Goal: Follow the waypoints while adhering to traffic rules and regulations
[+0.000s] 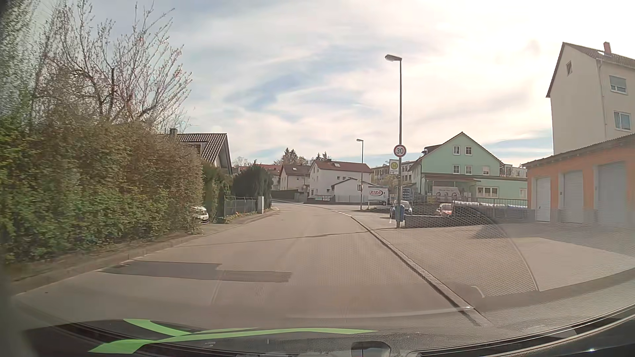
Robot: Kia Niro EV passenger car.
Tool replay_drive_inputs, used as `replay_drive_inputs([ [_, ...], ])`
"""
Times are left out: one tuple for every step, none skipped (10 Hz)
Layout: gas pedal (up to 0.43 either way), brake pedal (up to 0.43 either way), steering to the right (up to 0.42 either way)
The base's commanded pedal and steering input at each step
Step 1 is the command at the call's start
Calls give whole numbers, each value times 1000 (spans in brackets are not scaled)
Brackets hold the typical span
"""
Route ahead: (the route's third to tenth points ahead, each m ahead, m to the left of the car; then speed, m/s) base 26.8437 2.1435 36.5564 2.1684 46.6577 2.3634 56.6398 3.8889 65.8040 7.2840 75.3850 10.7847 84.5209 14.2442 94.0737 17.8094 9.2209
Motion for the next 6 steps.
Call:
replay_drive_inputs([
  [47, 0, -5],
  [47, 0, -5],
  [47, 0, -5],
  [47, 0, -6],
  [47, 0, -5],
  [47, 0, -6],
])
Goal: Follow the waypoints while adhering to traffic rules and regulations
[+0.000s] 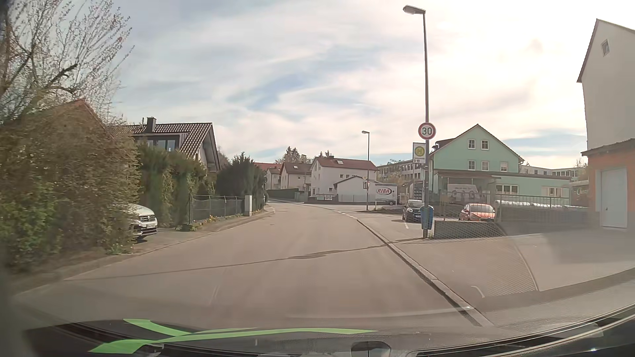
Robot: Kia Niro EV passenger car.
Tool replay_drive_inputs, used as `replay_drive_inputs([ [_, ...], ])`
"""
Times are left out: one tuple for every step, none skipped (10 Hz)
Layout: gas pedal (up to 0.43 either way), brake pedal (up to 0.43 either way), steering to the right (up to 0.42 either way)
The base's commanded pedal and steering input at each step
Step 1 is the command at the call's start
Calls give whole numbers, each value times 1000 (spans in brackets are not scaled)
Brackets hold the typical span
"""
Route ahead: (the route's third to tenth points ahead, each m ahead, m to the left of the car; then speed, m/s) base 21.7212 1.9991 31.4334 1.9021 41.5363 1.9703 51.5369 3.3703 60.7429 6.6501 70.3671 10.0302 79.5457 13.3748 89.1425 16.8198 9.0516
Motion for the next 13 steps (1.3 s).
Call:
replay_drive_inputs([
  [47, 0, -6],
  [47, 0, -5],
  [47, 0, -5],
  [59, 0, -5],
  [59, 0, -5],
  [67, 0, -5],
  [79, 0, -5],
  [79, 0, -5],
  [79, 0, -5],
  [79, 0, -5],
  [79, 0, -6],
  [67, 0, -6],
  [59, 0, -6],
])
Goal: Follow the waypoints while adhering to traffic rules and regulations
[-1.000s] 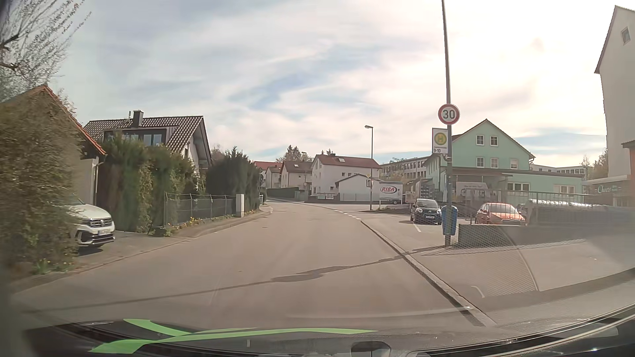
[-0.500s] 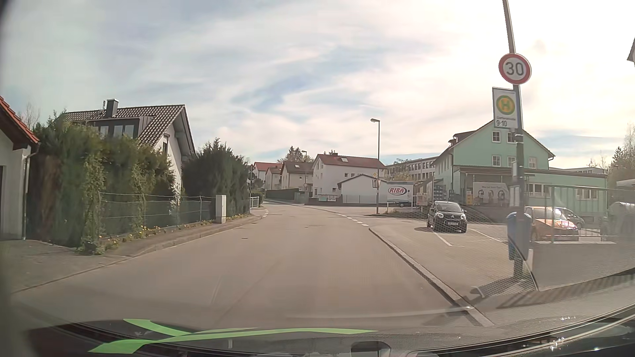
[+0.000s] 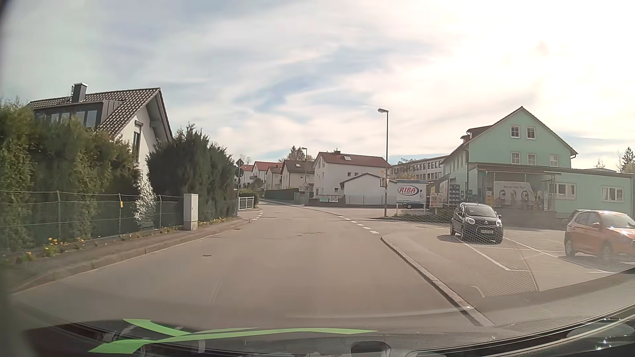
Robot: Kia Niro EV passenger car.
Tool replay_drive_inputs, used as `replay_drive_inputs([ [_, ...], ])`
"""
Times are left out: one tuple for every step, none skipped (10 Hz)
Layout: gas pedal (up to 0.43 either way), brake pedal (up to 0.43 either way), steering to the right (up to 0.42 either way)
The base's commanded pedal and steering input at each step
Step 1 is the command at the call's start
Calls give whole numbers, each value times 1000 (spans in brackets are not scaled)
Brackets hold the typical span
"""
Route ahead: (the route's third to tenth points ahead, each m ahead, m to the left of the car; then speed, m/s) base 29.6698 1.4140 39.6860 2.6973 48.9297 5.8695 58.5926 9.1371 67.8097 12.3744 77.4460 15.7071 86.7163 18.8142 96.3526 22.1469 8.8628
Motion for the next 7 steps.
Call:
replay_drive_inputs([
  [47, 0, -5],
  [47, 0, -5],
  [47, 0, -5],
  [59, 0, -5],
  [59, 0, -5],
  [59, 0, -5],
  [59, 0, -5],
])
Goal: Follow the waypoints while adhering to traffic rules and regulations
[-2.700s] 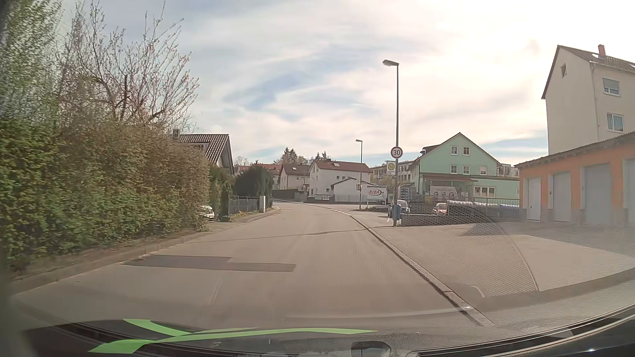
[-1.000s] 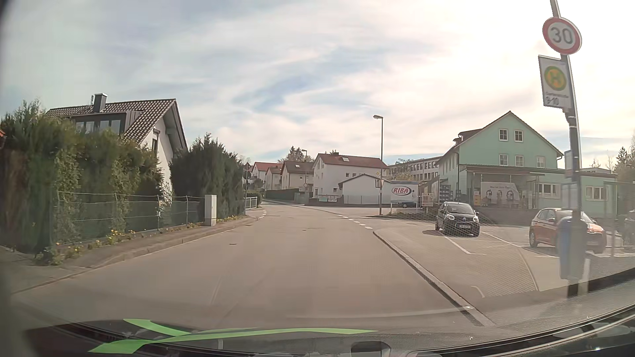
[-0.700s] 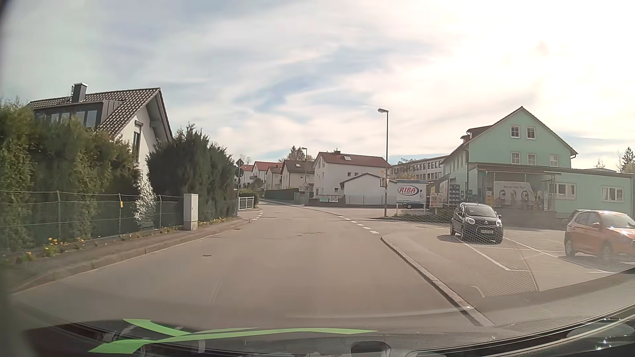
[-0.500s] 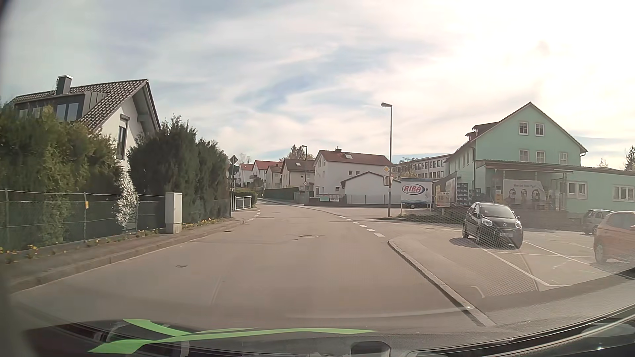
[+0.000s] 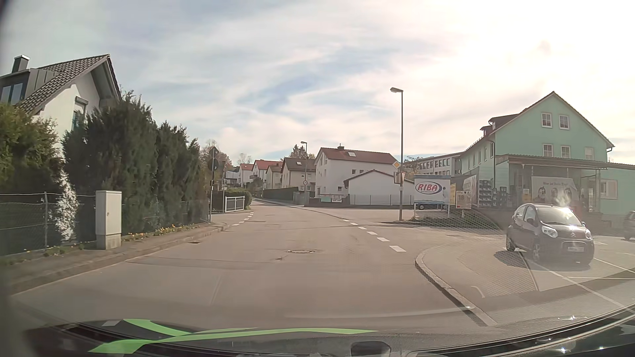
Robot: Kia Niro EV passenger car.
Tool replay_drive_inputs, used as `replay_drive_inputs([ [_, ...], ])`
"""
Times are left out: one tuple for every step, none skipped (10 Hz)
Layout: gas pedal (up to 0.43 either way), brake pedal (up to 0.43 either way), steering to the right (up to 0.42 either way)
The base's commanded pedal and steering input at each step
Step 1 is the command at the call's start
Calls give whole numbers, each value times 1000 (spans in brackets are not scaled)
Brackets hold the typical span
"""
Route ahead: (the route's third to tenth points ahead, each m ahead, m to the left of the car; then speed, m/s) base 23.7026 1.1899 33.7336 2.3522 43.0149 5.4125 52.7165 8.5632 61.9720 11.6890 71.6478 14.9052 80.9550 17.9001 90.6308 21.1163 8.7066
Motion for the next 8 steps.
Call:
replay_drive_inputs([
  [59, 0, -7],
  [59, 0, -10],
  [59, 0, -13],
  [59, 0, -15],
  [39, 0, -14],
  [28, 0, -14],
  [28, 0, -14],
  [39, 0, -15],
])
